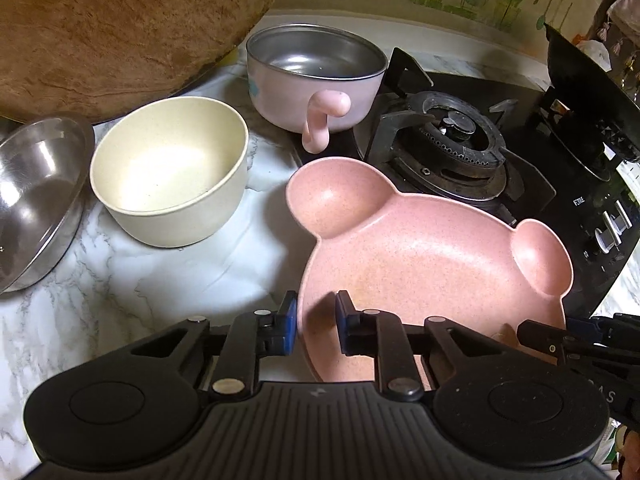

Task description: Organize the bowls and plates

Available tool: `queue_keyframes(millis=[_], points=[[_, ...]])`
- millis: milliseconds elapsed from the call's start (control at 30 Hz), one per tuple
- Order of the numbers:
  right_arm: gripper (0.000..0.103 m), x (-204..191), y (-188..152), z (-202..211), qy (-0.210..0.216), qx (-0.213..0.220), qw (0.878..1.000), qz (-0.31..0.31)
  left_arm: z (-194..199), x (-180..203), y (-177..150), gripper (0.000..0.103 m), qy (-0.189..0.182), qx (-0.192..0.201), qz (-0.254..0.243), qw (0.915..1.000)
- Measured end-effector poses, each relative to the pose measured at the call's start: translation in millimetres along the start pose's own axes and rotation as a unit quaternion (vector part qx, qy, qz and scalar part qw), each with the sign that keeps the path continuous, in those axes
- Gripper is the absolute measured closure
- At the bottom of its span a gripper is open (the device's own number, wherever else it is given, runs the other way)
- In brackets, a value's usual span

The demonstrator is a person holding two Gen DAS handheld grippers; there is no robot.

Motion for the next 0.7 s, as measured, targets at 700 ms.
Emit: queue_keyframes(millis=[700], points=[[0.079,-38,-14,41,0.038,0.019,0.997,0.064,75,-29,-36,0.084,0.035,0.032,0.025,0.9986]])
Point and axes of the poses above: each gripper's, at about its wrist camera, not at the fingertips, and z roughly against the way its jaws point, x to its right, y to its top, the point moved 5 cm from there along -z, roughly the way its jaws point, and after that the axes turned 7 degrees about -z, right-handed, at the moved point
